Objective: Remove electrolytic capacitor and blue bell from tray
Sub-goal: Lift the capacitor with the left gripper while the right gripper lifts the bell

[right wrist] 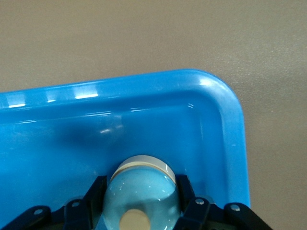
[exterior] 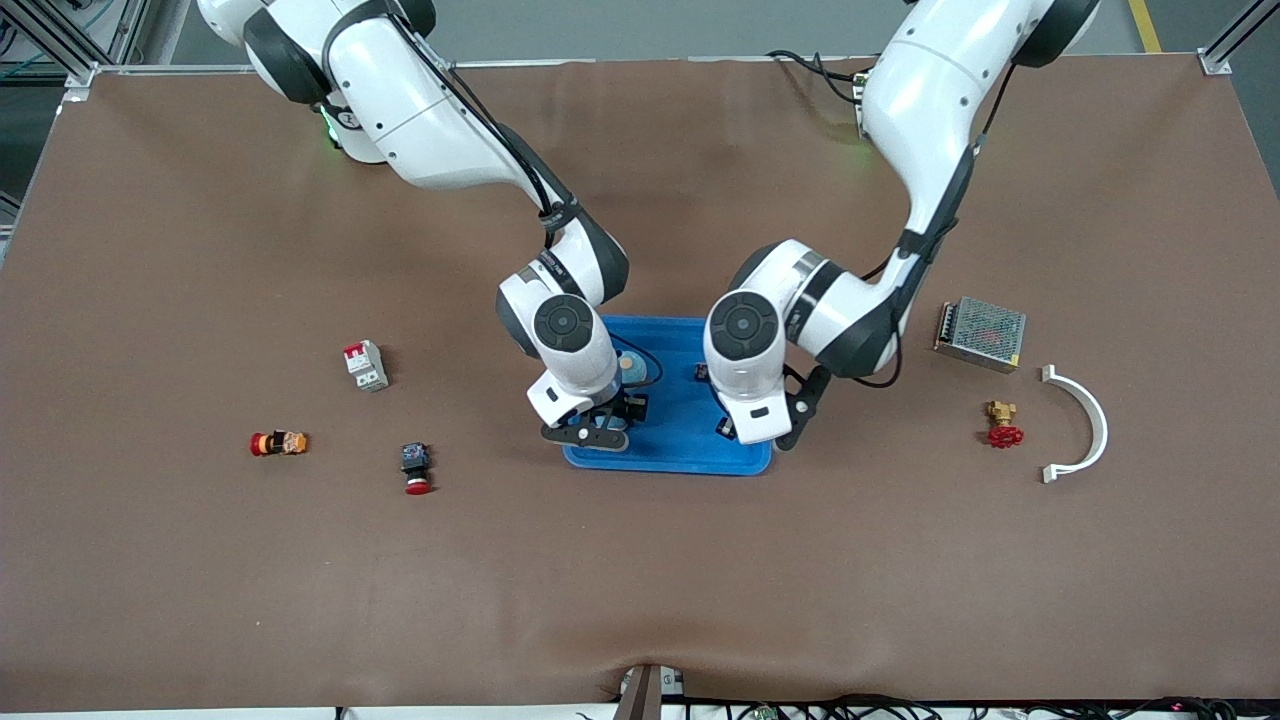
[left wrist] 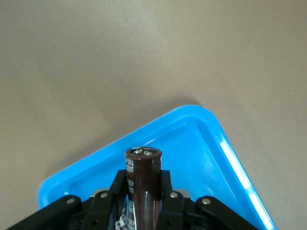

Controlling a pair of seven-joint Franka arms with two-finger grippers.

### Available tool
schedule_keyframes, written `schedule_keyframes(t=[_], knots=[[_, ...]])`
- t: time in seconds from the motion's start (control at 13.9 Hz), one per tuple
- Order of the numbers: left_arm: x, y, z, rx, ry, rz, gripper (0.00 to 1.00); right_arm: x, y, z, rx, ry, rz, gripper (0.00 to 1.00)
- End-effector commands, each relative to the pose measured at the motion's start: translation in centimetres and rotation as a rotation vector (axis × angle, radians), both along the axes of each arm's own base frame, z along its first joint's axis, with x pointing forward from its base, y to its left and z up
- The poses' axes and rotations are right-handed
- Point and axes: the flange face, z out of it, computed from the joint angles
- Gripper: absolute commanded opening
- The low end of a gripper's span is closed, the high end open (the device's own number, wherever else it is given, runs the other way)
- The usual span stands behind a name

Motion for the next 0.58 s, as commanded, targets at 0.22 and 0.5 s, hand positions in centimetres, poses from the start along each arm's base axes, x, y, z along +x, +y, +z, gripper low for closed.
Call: schedule_keyframes(t=[0.22,0.5], knots=[[1.7,5.2,5.4,-0.030,0.038,-0.082,0.00,0.3,0.1,0.8,-0.009,-0.005,-0.003,0.48],[3.0,9.5,7.7,-0.026,0.078,-0.216,0.00,0.9,-1.0,3.8,-0.057,0.068,-0.014,0.48]])
